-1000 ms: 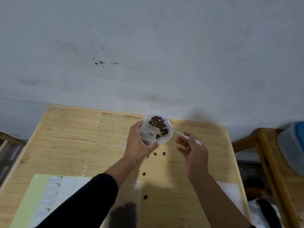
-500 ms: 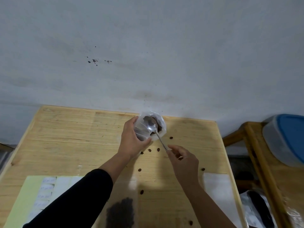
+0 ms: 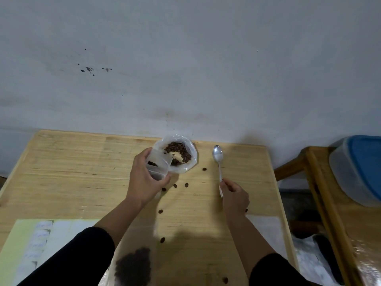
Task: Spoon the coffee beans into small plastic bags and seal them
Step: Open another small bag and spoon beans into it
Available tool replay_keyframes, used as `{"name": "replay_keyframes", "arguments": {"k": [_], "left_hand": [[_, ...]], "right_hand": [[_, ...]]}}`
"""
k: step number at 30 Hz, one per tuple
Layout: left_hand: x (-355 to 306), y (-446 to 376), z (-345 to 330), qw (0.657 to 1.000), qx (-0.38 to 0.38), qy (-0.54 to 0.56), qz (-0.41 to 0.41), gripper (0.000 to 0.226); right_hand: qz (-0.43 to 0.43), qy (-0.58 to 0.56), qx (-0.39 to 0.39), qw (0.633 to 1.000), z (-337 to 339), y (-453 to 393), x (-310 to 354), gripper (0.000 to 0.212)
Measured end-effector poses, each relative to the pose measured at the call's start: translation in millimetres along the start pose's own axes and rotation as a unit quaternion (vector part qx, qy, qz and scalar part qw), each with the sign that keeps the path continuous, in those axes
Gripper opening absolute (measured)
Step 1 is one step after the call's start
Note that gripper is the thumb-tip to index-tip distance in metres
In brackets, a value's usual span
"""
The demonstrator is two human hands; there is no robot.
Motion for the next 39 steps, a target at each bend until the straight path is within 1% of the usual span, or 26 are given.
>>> {"name": "replay_keyframes", "arguments": {"k": [5,8,10,12,15,17,18,21,23,25,27,28,30,32,33,35,37,39], "left_hand": [[-8.1,7.1,-5.3,1.0,-0.012,0.001,0.015,0.093],[-13.8,14.0,-6.1,1.0,-0.018,0.008,0.021,0.095],[-17.3,18.8,-4.4,0.999,-0.025,0.01,0.018,0.096],[-22.1,23.8,-0.7,0.999,-0.031,0.01,0.01,0.097],[-29.8,32.9,6.6,0.999,-0.04,0.03,-0.004,0.099],[-35.8,39.4,13.3,0.998,-0.041,0.045,-0.019,0.102],[-38.4,42.5,17.3,0.998,-0.035,0.051,-0.028,0.105],[-41.5,49.6,35.0,0.997,-0.014,0.061,-0.049,0.116],[-38.4,52.9,51.6,0.996,-0.006,0.061,-0.06,0.122],[-33.2,56.4,70.6,0.996,-0.002,0.05,-0.079,0.123],[-25.4,60.9,90.9,0.995,-0.005,0.052,-0.087,0.115],[-21.1,63.2,101.5,0.994,-0.014,0.058,-0.093,0.106],[-12.6,67.8,120.9,0.99,-0.044,0.072,-0.112,0.078],[-6.0,72.5,138.2,0.986,-0.071,0.098,-0.116,0.051],[-4.0,74.4,144.7,0.984,-0.079,0.118,-0.106,0.039],[1.1,79.6,157.1,0.981,-0.089,0.154,-0.077,0.029],[6.7,83.7,166.1,0.975,-0.094,0.194,-0.045,0.028],[12.2,87.7,172.5,0.964,-0.098,0.247,-0.015,0.031]], "right_hand": [[0.071,0.115,0.04,0.99,1.1,-12.2,-4.2,0.021],[0.087,0.129,0.05,0.987,-0.6,-12.2,-3.5,0.013],[0.098,0.109,0.067,0.987,-6.1,-3.5,11.5,0.012],[0.125,0.071,0.117,0.983,-16.1,11.9,38.3,0.014],[0.182,0.032,0.238,0.954,-36.1,45.9,79.4,0.015],[0.168,-0.003,0.306,0.937,-48.7,66.6,93.6,0.019],[0.153,-0.002,0.327,0.933,-53.6,74.3,97.6,0.018],[0.161,0.033,0.337,0.927,-62.2,90.4,110.1,0.01],[0.173,0.056,0.348,0.92,-65.9,100.3,120.2,0.012],[0.191,0.084,0.364,0.908,-70.1,114.9,130.2,0.012],[0.217,0.109,0.358,0.902,-74.4,131.3,139.1,0.009],[0.232,0.122,0.349,0.9,-76.6,139.3,142.9,0.01],[0.251,0.149,0.335,0.896,-81.2,154.8,145.4,0.016],[0.255,0.162,0.331,0.894,-84.1,170.8,145.8,0.016],[0.247,0.14,0.337,0.898,-84.0,177.5,146.1,0.016],[0.213,0.043,0.358,0.908,-82.0,195.6,144.1,0.016],[0.18,-0.062,0.361,0.913,-77.9,210.7,137.2,0.012],[0.18,-0.124,0.348,0.912,-73.2,223.1,126.5,0.024]]}}
Point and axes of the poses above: each hand's wrist, its own y-axis away from the middle knuckle, its own z-axis out of the back of the hand, x = y × z, the point moved 3 cm from there along -y, towards the middle knuckle, and after that the axes turned 11 degrees about -y, right-handed, at the moved point
